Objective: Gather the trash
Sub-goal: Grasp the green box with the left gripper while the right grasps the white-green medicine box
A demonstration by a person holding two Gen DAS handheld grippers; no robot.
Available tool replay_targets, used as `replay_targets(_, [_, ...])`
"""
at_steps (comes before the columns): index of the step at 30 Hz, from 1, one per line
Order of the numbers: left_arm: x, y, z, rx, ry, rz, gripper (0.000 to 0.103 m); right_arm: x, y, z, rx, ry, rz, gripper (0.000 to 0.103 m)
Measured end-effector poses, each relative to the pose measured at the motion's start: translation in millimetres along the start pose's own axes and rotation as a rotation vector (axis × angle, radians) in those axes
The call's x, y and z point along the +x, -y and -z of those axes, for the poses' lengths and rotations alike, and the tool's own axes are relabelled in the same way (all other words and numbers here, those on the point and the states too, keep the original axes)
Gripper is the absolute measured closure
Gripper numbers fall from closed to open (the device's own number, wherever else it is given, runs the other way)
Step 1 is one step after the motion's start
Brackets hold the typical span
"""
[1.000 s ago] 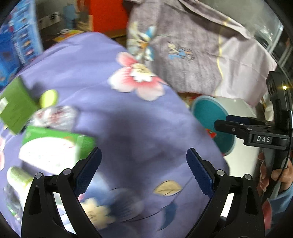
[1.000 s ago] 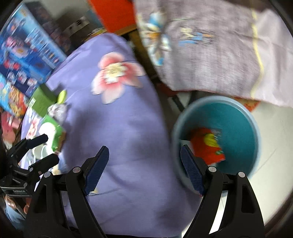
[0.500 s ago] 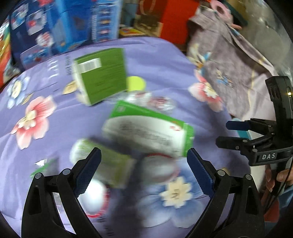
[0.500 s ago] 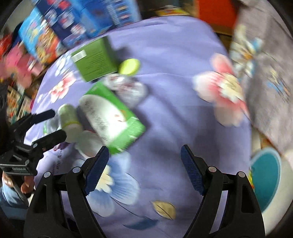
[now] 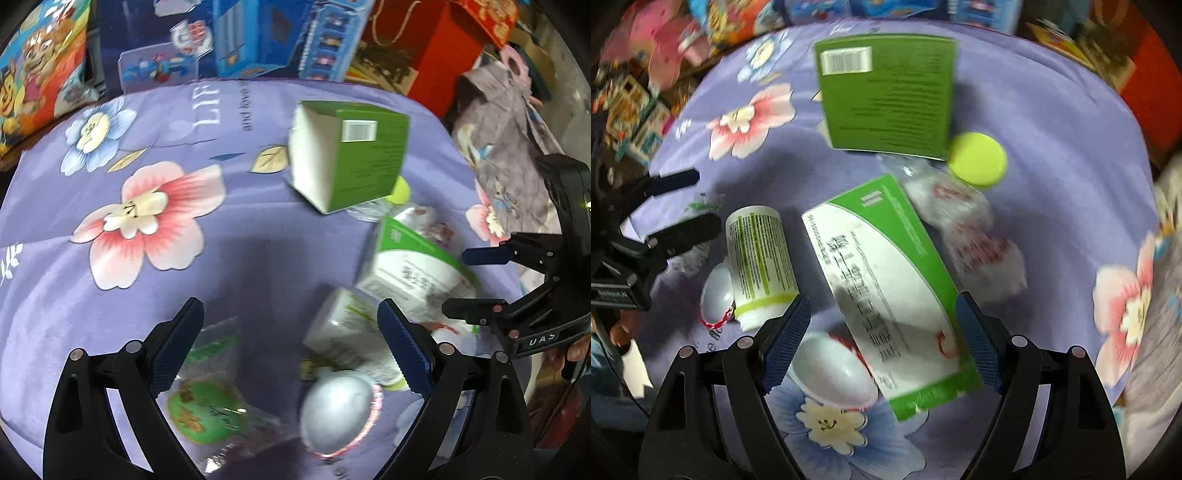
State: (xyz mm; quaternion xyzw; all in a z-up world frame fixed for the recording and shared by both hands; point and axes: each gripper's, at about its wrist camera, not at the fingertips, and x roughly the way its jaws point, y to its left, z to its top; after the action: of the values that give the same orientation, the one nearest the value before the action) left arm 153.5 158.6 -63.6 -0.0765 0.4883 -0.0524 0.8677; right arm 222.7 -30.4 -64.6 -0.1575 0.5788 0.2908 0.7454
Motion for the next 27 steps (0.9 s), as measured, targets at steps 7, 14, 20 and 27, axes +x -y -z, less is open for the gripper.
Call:
replay_targets(7, [8.3, -23.7, -3.2, -0.036, -0.007, 0.003, 0.008, 22.2, -7.6, -21.6, -0.093, -0.075, 0.059, 0.024])
replay_targets(14, [19.3, -33.5, -8.3, -0.047, -0.022, 0.006, 0.008, 42.7, -13.8, -33.5, -0.164, -0.134, 0.083, 0.023])
replay_targets(20, [26.0, -32.9, -13.2, -0.046, -0.029, 0.015, 0.008, 46.2, -10.6, -35.2, -0.122, -0.092, 0.036, 0.026])
replay_targets(27, [34.1, -13.7, -37.2, 0.009, -0.016, 0.031, 0.008, -1.5, -5.3, -34.7, -0.070, 0.007, 0.012, 0.028])
